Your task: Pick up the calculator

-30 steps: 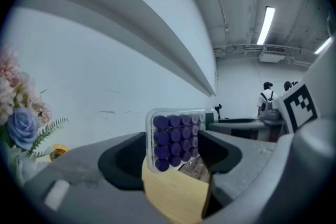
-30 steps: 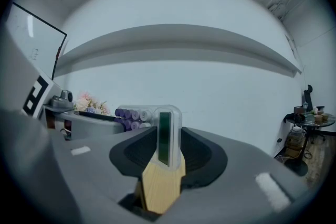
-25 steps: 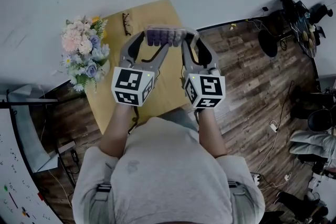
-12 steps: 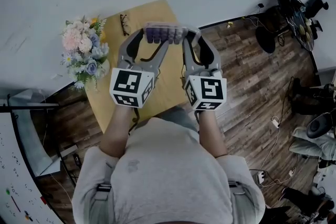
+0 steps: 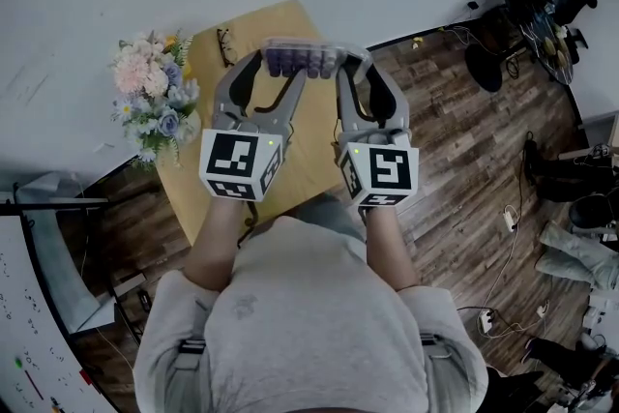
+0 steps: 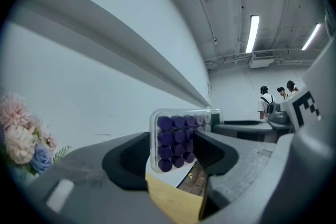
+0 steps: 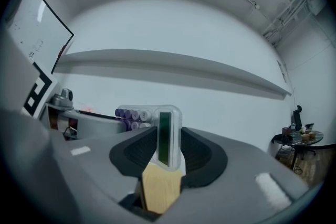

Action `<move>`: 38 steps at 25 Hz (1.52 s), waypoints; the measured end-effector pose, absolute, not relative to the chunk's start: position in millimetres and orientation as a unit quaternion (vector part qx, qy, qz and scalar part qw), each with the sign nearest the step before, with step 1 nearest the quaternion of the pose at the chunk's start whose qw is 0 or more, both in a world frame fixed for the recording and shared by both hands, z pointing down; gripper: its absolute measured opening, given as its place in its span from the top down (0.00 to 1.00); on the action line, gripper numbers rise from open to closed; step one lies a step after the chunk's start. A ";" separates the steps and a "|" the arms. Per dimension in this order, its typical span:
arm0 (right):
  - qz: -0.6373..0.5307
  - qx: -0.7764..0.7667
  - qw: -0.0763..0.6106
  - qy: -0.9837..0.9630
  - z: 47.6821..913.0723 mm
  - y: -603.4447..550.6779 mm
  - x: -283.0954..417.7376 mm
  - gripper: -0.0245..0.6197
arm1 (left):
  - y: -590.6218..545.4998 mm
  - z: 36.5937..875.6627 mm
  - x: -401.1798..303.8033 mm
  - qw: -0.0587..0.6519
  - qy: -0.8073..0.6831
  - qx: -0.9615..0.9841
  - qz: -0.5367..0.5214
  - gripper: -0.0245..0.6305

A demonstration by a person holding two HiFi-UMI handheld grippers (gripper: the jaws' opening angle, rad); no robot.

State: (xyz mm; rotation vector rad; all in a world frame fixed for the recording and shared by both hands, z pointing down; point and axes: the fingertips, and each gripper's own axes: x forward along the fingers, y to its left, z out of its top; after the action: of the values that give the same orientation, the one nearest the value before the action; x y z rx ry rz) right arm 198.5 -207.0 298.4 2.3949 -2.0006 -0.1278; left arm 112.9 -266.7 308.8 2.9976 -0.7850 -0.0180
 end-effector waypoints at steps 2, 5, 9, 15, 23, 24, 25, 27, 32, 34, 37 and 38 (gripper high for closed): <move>-0.045 0.769 0.008 -0.638 295.5 -203.8 197.7 0.74 | -264.1 306.1 112.3 0.019 -0.252 0.968 -0.008 0.56; -0.050 0.771 0.007 -0.635 292.2 -199.8 196.3 0.74 | -260.6 302.8 111.4 0.016 -0.249 0.968 -0.012 0.56; -0.058 0.772 0.007 -0.633 288.8 -196.9 194.5 0.74 | -258.0 299.4 110.1 0.015 -0.248 0.969 -0.016 0.56; -0.066 0.771 0.003 -0.633 285.0 -193.6 190.8 0.75 | -254.6 295.3 106.9 0.010 -0.249 0.968 -0.020 0.56; -0.076 0.772 -0.003 -0.631 277.3 -188.4 186.1 0.75 | -249.3 286.2 102.3 -0.005 -0.250 0.968 -0.027 0.56; -0.077 0.772 -0.003 -0.631 276.3 -187.9 185.5 0.75 | -248.7 285.1 101.8 -0.006 -0.250 0.968 -0.029 0.56; -0.078 0.772 -0.004 -0.631 275.0 -187.3 185.0 0.75 | -248.1 283.8 101.3 -0.007 -0.250 0.968 -0.030 0.56; -0.081 0.772 -0.005 -0.631 272.7 -186.0 184.1 0.75 | -246.9 281.5 100.6 -0.009 -0.251 0.968 -0.031 0.56; -0.085 0.772 -0.003 -0.630 271.2 -184.8 182.9 0.75 | -245.9 280.7 99.8 -0.010 -0.251 0.967 -0.032 0.56; -0.086 0.772 -0.002 -0.629 270.2 -184.0 183.4 0.75 | -245.1 279.9 100.5 -0.010 -0.251 0.967 -0.033 0.56; -0.088 0.773 -0.003 -0.629 268.3 -182.2 184.9 0.75 | -243.1 277.8 102.1 -0.011 -0.250 0.967 -0.035 0.56; -0.088 0.773 -0.003 -0.629 267.8 -181.8 185.1 0.75 | -242.7 277.5 102.3 -0.011 -0.250 0.967 -0.035 0.56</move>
State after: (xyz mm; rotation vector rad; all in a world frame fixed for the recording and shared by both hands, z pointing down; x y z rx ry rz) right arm 185.1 -181.8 267.8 2.4313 -1.9786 -0.2769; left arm 102.3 -242.7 277.5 3.0605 -0.7917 -0.1111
